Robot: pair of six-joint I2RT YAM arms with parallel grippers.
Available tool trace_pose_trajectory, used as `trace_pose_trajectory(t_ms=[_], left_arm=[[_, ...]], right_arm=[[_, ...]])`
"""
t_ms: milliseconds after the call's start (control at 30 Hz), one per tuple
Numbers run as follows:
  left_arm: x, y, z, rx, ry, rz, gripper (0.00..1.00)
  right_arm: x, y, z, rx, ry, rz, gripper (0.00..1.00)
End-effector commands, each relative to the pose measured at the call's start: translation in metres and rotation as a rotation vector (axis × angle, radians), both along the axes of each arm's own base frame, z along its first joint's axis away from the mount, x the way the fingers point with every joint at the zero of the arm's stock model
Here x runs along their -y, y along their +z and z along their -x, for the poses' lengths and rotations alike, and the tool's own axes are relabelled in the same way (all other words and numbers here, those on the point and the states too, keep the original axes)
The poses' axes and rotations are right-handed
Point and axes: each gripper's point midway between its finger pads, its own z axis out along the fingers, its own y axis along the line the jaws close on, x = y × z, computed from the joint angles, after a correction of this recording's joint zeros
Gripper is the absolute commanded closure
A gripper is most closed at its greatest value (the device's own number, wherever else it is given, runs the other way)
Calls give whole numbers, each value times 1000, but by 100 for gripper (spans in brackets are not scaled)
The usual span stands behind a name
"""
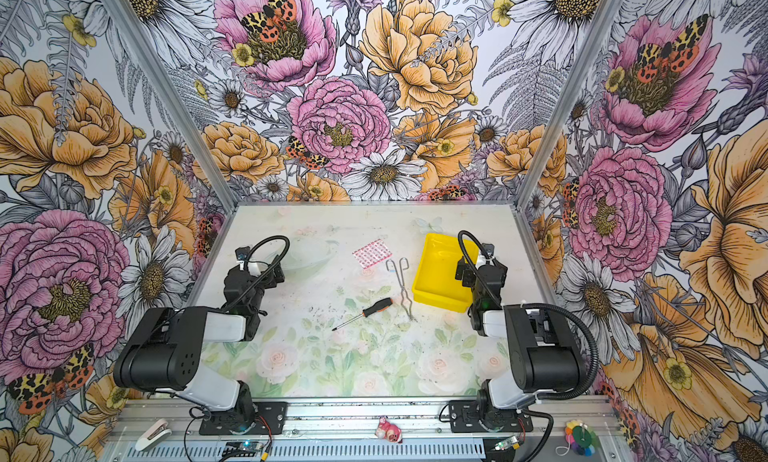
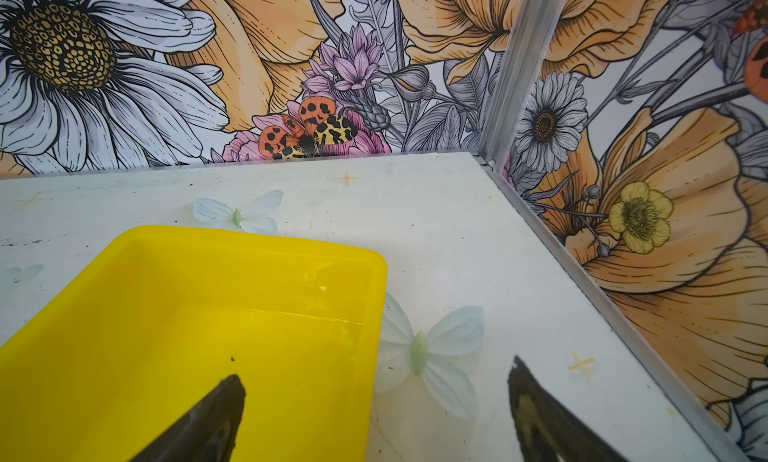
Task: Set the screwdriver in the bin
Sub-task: 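Reach the left gripper down over the black-and-orange screwdriver handle while the right arm rises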
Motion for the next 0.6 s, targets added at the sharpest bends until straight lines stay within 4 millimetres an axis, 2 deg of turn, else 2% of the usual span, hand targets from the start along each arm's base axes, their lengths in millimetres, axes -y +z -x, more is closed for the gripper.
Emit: trace_pose_trajectory(t_ms=[0, 267, 467, 567], left_arm=[[0, 6, -3, 14, 9, -21, 1], [4, 7, -4, 17, -17, -22, 1], [3, 25, -1, -9, -3, -21, 1], [4, 25, -1, -108, 3, -24, 1]], right_arm=[[1, 3, -1, 20, -6, 15, 1], [2, 6, -1, 29, -8, 20, 1], [-8, 27, -5, -57, -18, 73, 0], [-19, 43, -3, -78, -7, 96, 0]])
